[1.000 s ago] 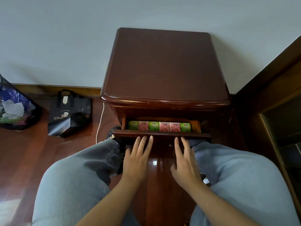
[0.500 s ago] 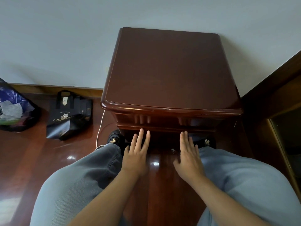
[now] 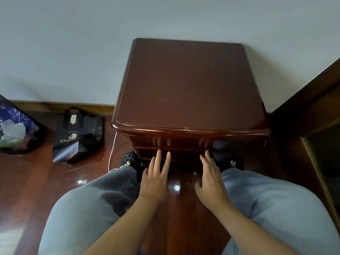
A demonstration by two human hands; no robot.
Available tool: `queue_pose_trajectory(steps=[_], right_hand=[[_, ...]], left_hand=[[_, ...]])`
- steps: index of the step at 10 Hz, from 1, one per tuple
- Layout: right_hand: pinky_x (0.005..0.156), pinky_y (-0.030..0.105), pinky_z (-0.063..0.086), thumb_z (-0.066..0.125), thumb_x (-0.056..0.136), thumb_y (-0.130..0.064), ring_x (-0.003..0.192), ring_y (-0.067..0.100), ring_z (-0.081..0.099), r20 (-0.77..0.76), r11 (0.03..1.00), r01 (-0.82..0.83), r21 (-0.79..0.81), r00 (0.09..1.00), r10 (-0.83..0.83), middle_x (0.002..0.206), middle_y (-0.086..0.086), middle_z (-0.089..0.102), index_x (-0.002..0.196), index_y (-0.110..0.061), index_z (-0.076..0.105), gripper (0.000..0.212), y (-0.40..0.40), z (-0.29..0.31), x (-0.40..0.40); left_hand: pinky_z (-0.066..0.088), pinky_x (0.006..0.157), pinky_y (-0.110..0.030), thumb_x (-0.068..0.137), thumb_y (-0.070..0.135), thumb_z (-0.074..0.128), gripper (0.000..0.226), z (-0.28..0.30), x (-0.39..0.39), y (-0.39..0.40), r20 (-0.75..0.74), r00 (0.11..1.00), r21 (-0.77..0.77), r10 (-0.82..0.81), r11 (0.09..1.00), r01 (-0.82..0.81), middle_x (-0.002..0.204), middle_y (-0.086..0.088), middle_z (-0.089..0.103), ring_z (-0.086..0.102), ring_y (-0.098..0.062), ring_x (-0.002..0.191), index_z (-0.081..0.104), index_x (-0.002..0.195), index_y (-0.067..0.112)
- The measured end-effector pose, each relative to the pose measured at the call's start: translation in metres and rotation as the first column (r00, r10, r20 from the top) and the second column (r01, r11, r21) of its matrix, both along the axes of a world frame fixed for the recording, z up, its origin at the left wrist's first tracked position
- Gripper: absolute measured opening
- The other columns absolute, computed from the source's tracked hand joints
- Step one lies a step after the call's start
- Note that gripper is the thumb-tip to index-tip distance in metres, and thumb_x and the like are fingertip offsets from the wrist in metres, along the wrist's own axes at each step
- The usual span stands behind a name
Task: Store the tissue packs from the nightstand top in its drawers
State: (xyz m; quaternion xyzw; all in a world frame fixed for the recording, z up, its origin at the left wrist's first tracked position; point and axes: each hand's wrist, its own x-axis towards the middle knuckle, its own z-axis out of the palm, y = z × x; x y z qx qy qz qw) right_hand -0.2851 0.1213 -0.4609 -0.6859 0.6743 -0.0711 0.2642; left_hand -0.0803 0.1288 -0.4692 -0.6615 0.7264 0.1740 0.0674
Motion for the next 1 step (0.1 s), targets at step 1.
queue_pose_trajectory(steps=[1], right_hand=[[0.127, 0.03, 0.026, 0.061, 0.097, -0.014, 0.157, 0.017, 0.02, -0.011, 0.996, 0.035, -0.077, 0.999, -0.036, 0.171, -0.002, 0.012, 0.161, -0.021, 0.028, 0.073, 0.0198, 0.0133, -0.0067]], left_hand=[[0.039, 0.115, -0.037, 0.09, 0.024, 0.057, 0.097, 0.0145, -0.0034, 0.0153, -0.018, 0.998, -0.013, 0.056, 0.998, -0.056, 0.168, -0.012, 0.005, 0.022, -0.028, 0.151, -0.006, 0.164, 0.021]])
